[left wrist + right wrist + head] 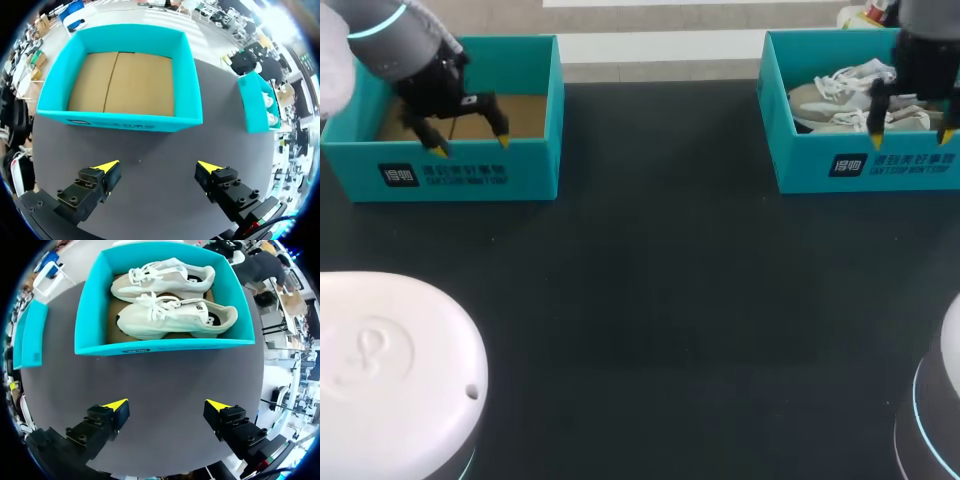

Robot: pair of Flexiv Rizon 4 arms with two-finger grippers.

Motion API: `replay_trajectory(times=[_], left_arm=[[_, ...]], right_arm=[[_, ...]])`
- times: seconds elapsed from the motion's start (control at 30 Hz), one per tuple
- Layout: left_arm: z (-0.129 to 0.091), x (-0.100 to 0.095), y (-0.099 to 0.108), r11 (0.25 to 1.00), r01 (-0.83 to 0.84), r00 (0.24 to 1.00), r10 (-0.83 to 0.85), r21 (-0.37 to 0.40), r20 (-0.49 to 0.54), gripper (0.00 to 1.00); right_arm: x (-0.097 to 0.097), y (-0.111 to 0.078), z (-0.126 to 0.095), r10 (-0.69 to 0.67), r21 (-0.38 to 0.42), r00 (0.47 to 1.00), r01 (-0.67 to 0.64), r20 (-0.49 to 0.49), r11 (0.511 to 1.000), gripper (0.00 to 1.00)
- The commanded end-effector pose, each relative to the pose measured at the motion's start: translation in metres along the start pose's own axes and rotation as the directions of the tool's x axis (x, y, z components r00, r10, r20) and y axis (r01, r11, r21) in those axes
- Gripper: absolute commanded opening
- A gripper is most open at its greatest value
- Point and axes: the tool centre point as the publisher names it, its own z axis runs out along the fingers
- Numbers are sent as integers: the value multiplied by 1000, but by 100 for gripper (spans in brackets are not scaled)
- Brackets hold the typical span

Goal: Take the shoe out of the shoebox, open the shoe tongue, remove and reinsert the insole, then place the shoe into the shoebox

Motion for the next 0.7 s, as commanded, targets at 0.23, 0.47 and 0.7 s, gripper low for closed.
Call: replay_trajectory(times=[0.23, 0.47, 0.7], left_arm=[[18, -8, -18, 978, 170, 983, -160, -118, 88, 100], [25, -17, -20, 965, 239, 965, -225, -103, 138, 100], [23, -28, -17, 940, 336, 936, -325, -66, 132, 100]], right_arm=[[0, -26, 14, 22, -160, 1000, -24, -15, 987, 100], [-4, -31, 23, 28, -151, 999, -33, -33, 988, 100], [-5, -31, 26, 10, -133, 998, -18, -57, 991, 100]])
